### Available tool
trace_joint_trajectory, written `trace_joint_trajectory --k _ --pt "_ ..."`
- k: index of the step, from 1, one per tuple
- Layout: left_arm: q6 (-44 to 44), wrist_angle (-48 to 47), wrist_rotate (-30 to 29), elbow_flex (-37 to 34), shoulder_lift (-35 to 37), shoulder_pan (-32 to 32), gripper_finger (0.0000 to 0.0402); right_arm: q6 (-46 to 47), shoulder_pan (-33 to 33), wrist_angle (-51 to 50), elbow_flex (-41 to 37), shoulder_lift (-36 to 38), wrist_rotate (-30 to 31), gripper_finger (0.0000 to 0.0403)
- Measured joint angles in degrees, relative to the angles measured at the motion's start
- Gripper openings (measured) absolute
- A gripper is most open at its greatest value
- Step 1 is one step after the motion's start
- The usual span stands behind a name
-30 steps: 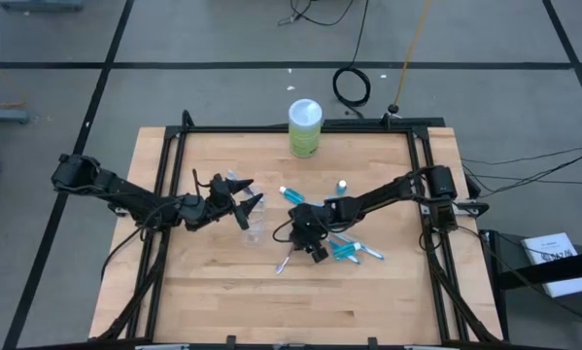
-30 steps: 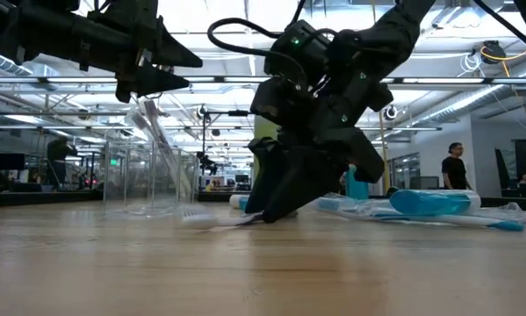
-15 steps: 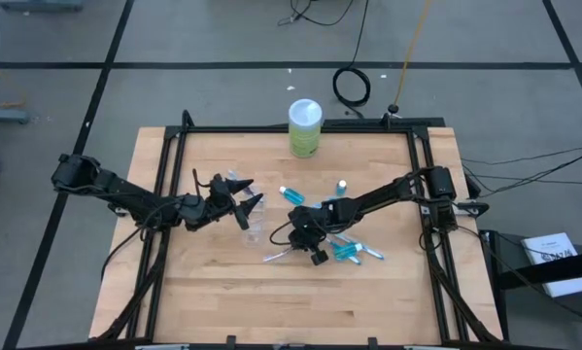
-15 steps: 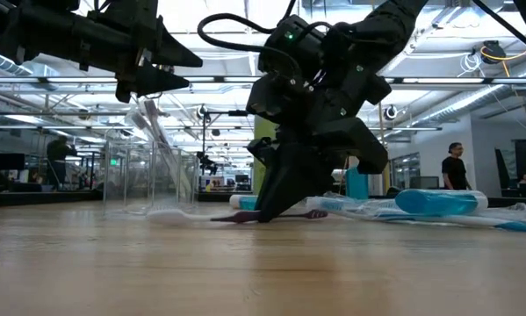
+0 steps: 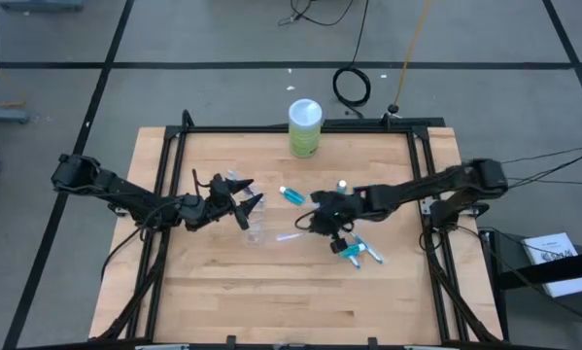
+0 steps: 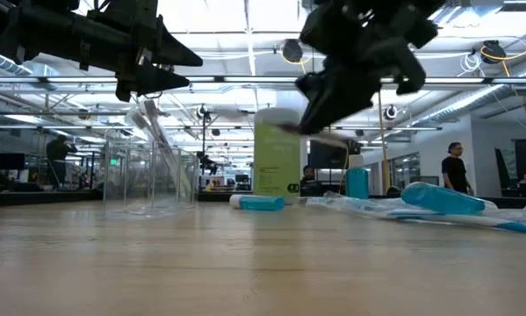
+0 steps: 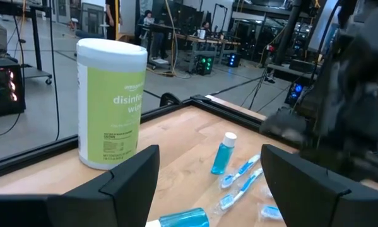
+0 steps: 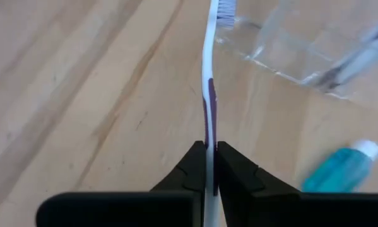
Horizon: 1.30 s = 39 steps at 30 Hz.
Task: Pick & Place toothbrushing station
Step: Put the purple toothbrush into the transparent organizer
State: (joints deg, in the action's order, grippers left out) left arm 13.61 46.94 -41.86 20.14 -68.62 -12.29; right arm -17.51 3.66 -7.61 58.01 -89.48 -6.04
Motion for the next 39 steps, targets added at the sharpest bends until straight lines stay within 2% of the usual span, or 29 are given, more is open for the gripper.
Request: trace_joint_trajectory --k 5,9,13,16,20,27,30,34,39 --pt "-0.9 0.0 0.9 0.0 0.0 0.0 0.0278 4.1 -0.7 12.2 -8.9 10.0 0.9 0.0012" --pt "-5.0 0.7 4.9 0.0 0.0 0.0 0.0278 7.3 -2.1 29.3 -18.5 15.5 3.4 0.0011" --pt "-9.1 5.1 8.6 0.0 -0.5 0.4 0.0278 10.3 -3.6 48.7 -25.7 16.8 3.2 0.0011" --pt "-10.6 9.6 12.0 0.3 -2.7 1.5 0.0278 10.9 -3.7 55.6 -28.2 16.3 3.2 0.0011" --pt "-9.0 10.2 12.6 3.8 -7.9 4.0 0.0278 11.3 -3.7 57.3 -28.9 16.0 3.3 0.0011" --pt "-12.4 10.4 25.9 15.5 -19.9 6.3 0.0278 11.9 -3.6 56.9 -28.9 15.7 3.3 0.0011" --pt "-15.1 10.4 28.8 20.8 -23.7 6.3 0.0278 11.9 -3.6 57.1 -28.9 15.7 3.3 0.0011" --pt "-17.9 10.6 30.2 26.0 -26.6 6.2 0.0278 11.9 -3.6 57.5 -28.8 15.7 3.1 0.0011" --pt "-19.3 10.0 29.8 27.7 -26.3 6.2 0.0278 11.9 -3.6 57.1 -28.8 15.7 3.1 0.0011"
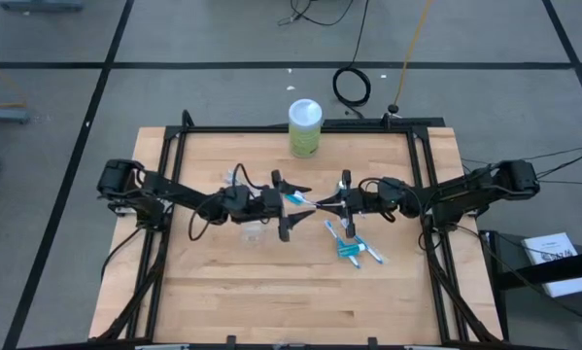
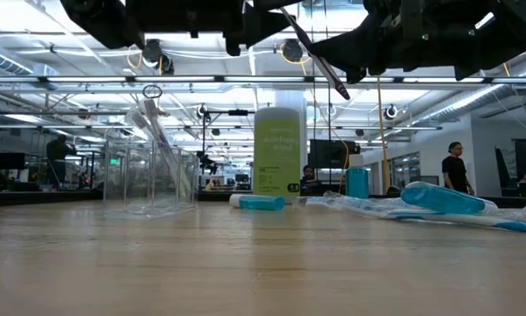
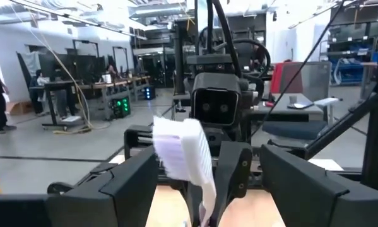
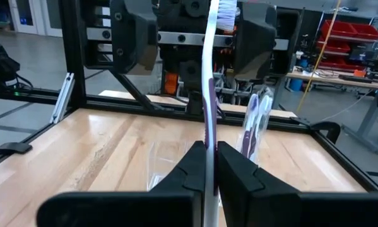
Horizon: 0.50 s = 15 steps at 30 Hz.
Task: Pick & Place toothbrushing station
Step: Put the purple toothbrush into the transparent organizer
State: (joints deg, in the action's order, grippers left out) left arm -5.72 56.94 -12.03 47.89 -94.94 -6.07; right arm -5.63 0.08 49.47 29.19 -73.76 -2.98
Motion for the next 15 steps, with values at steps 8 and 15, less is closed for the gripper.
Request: trace_joint_trajectory --k 8,15 --pt "-0.1 -0.1 -0.2 -0.1 0.2 0.1 0.0278 -0.9 0.0 2.2 0.0 0.0 -0.1 0.0011" --pt "0.0 0.3 -0.2 -0.1 0.2 0.3 0.0278 -1.0 0.0 3.5 0.0 0.0 -0.2 0.0011"
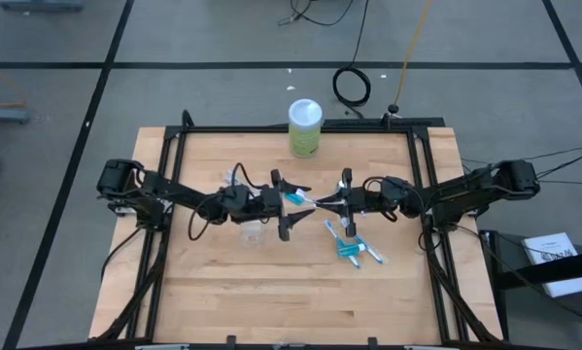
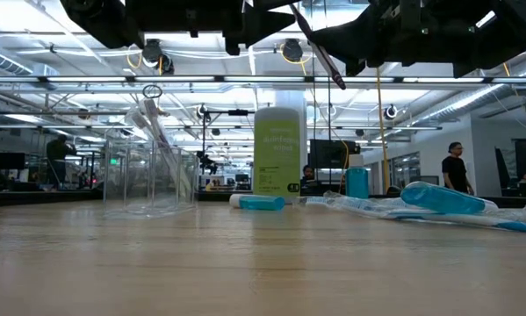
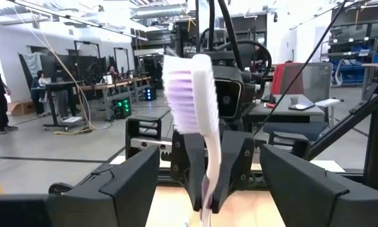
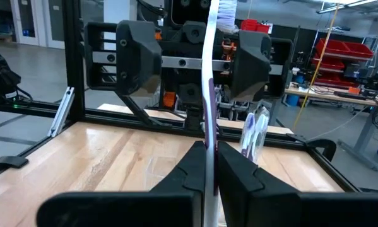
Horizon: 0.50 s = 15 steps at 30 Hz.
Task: Pick & Place toothbrushing station
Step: Put the purple toothbrush into the transparent organizer
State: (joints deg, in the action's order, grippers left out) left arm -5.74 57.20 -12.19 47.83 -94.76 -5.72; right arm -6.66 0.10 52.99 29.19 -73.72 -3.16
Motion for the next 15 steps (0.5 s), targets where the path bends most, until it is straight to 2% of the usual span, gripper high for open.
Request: trace_joint_trajectory --k 3,6,11,15 --pt "1.1 -0.1 0.1 0.0 0.0 0.6 0.0272 0.0 0.0 0.0 0.0 0.0 0.0 0.0011" --pt "1.8 -0.1 0.2 0.0 0.0 1.0 0.0241 0.0 0.0 0.2 0.0 0.0 0.0 0.0011" --pt "1.6 -0.1 0.4 0.0 0.0 1.2 0.0149 0.0 0.0 0.2 0.0 0.0 0.1 0.0011" --pt "1.5 0.1 4.2 0.0 0.0 1.2 0.0076 0.0 0.0 0.0 0.0 0.0 0.1 0.0011"
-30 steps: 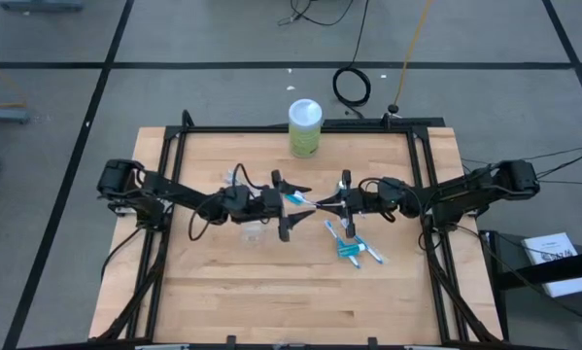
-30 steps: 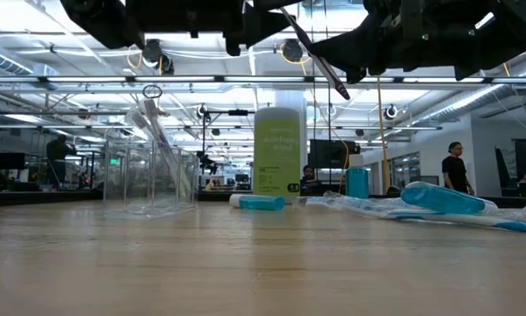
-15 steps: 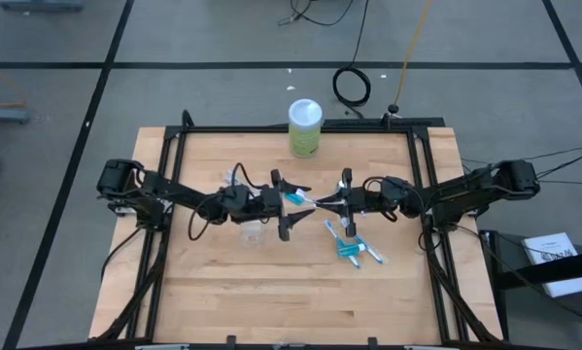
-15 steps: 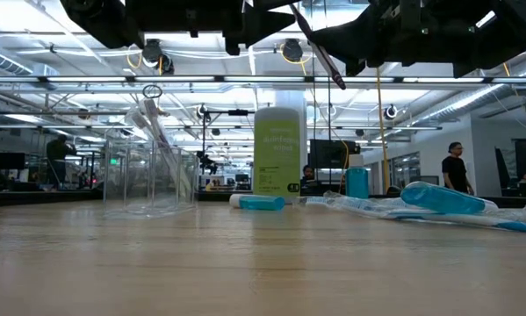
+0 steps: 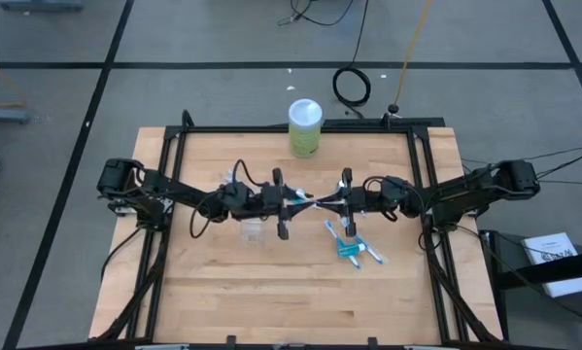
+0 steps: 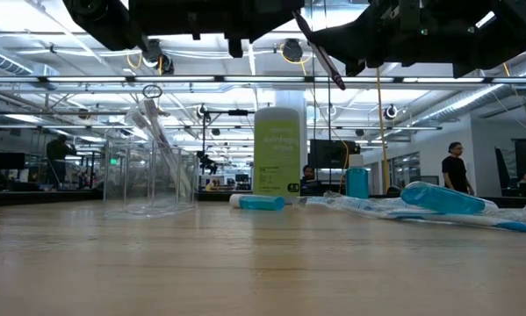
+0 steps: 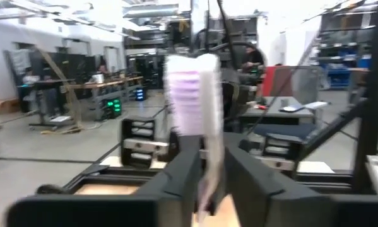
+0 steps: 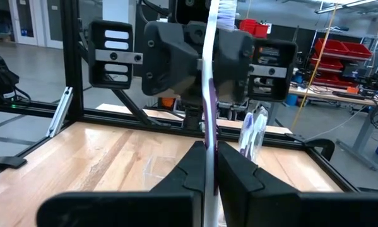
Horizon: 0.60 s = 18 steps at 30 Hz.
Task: Pick & Place toothbrushing station
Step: Put the purple toothbrush into the transparent organizer
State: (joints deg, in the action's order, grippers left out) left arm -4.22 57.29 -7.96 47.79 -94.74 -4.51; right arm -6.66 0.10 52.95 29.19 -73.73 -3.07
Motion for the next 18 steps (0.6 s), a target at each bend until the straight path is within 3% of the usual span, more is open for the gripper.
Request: trace_joint_trajectory --k 5,10,13,18 --pt "-1.3 0.3 2.3 0.0 0.0 0.0 0.0016 0.0 0.0 -0.1 0.0 0.0 -0.2 0.0011" --pt "-1.3 0.8 1.5 -0.1 0.0 0.0 0.0031 0.0 0.0 -1.0 0.1 0.0 -0.1 0.0011" --pt "-1.7 1.0 -0.1 -0.1 0.1 0.0 0.002 0.5 0.0 -2.1 0.1 0.1 0.3 0.0017" --pt "-2.1 -5.2 -6.0 -0.1 6.0 -0.1 0.0017 6.4 -0.1 -6.9 0.0 0.7 2.2 0.0105"
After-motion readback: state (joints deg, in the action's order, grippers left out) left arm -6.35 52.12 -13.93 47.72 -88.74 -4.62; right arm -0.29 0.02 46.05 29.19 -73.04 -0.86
